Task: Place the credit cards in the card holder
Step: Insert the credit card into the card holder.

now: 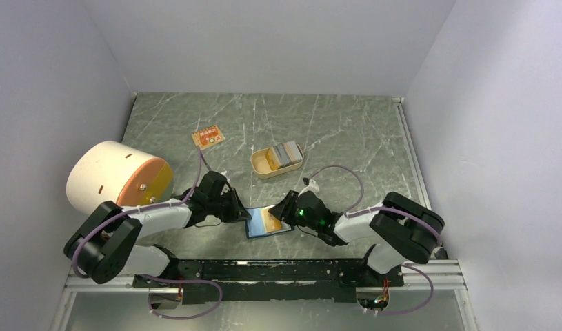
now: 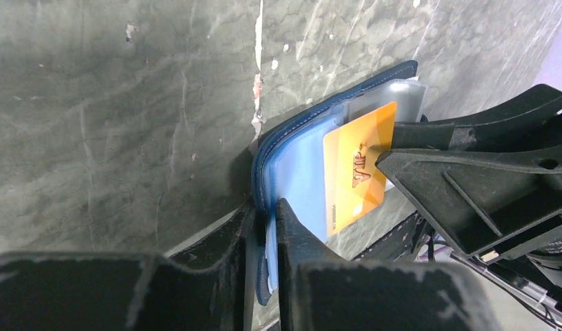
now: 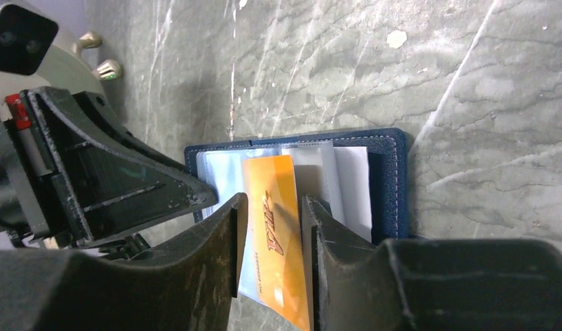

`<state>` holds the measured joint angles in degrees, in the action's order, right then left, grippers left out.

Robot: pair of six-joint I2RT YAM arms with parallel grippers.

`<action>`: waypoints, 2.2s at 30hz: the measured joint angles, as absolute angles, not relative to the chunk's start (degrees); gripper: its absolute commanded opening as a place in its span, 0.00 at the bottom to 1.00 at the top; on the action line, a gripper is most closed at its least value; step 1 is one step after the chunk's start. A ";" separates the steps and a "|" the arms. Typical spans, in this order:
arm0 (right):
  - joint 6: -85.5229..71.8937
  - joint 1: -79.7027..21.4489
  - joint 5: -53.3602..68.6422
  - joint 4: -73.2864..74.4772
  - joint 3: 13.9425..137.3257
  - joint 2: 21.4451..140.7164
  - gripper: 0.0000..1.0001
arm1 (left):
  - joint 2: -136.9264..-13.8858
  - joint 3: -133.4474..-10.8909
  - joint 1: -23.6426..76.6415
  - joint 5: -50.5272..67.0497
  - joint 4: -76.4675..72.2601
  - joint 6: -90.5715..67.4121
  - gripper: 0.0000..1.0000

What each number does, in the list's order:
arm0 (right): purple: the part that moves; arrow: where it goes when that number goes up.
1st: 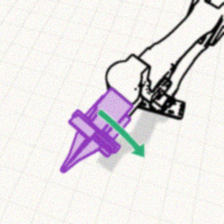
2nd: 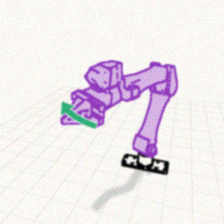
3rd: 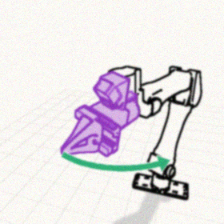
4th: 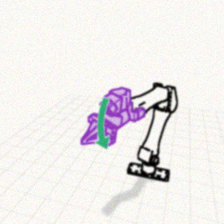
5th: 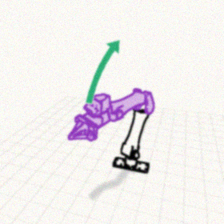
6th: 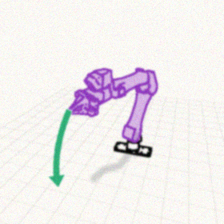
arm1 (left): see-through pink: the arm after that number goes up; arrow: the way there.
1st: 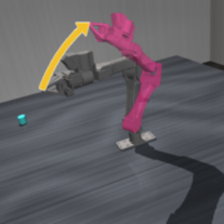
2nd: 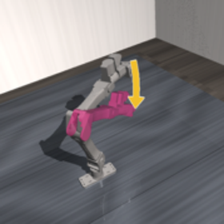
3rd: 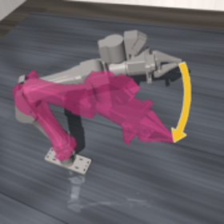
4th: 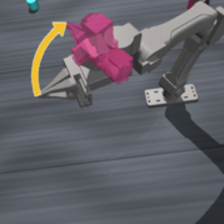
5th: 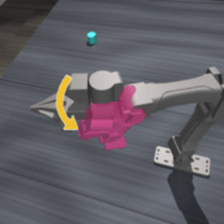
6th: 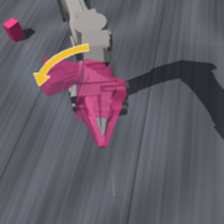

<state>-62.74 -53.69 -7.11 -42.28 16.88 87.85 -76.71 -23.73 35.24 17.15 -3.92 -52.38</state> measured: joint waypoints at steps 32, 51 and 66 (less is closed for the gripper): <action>-60.80 -56.18 -7.44 -20.99 26.24 85.01 0.42 | -74.41 -20.93 35.24 21.47 -9.26 -54.50 0.09; -60.16 -56.64 -3.40 -33.30 22.94 89.01 0.33 | -74.46 -20.67 35.24 25.19 -12.25 -55.31 0.27; -61.10 -56.69 -3.05 -35.73 21.39 88.97 0.36 | -72.23 -18.46 35.27 27.53 -14.96 -56.47 0.16</action>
